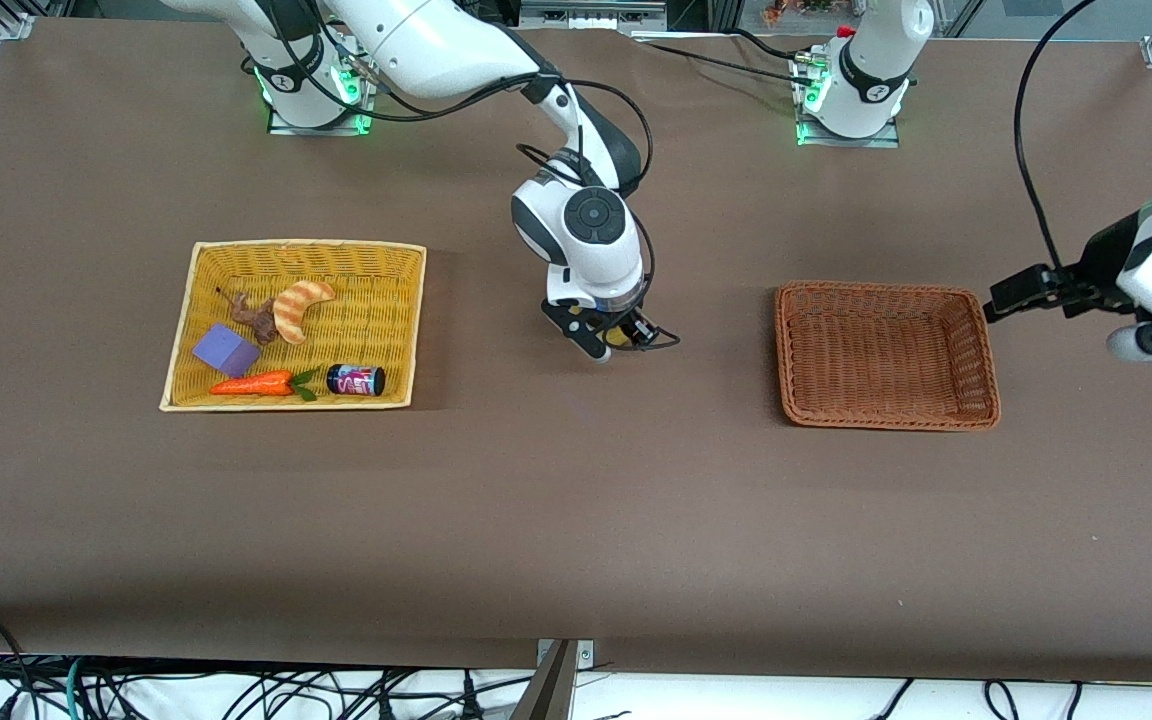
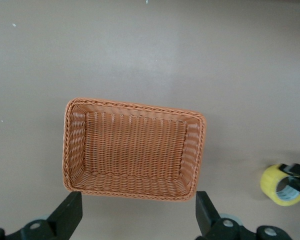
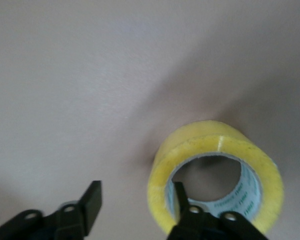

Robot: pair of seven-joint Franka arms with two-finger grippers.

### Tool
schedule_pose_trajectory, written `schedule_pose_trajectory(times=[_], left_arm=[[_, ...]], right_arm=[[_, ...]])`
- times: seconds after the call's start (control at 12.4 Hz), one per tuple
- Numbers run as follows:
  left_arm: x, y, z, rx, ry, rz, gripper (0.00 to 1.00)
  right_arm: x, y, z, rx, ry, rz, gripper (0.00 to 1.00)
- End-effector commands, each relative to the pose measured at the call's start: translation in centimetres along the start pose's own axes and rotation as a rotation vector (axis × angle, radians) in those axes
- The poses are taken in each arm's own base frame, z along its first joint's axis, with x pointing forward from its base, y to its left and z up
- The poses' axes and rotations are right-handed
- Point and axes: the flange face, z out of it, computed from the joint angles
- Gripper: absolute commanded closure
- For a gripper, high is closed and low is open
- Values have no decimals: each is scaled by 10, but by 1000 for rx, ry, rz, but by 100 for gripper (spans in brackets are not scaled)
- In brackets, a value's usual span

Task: Transfer tape with both arms
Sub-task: 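Grasp the tape roll with the right gripper and lift it out, then set the tape roll on the table while the left gripper approaches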

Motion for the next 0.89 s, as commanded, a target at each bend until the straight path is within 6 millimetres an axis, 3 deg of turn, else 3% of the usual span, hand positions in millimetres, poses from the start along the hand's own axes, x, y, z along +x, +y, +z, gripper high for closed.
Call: schedule_pose_trajectory(times=[0.0,0.24,0.48,0.56,0.64,0.8], left_arm=[[27,5,53,26,-69,36,0],[34,53,122,26,-50,20,0],[16,135,167,-15,-58,-61,0],[11,162,181,-36,-65,-79,0],[5,188,197,-56,-74,-105,0],[-17,250,229,-40,-56,-92,0]], right_arm=[[27,3,-81,-68,-9,-76,0],[94,23,-143,-194,11,-229,0],[180,52,-182,-300,19,-369,0],[196,61,-188,-338,-1,-431,0],[226,74,-210,-325,-16,-468,0],[288,118,-248,-303,-73,-516,0]])
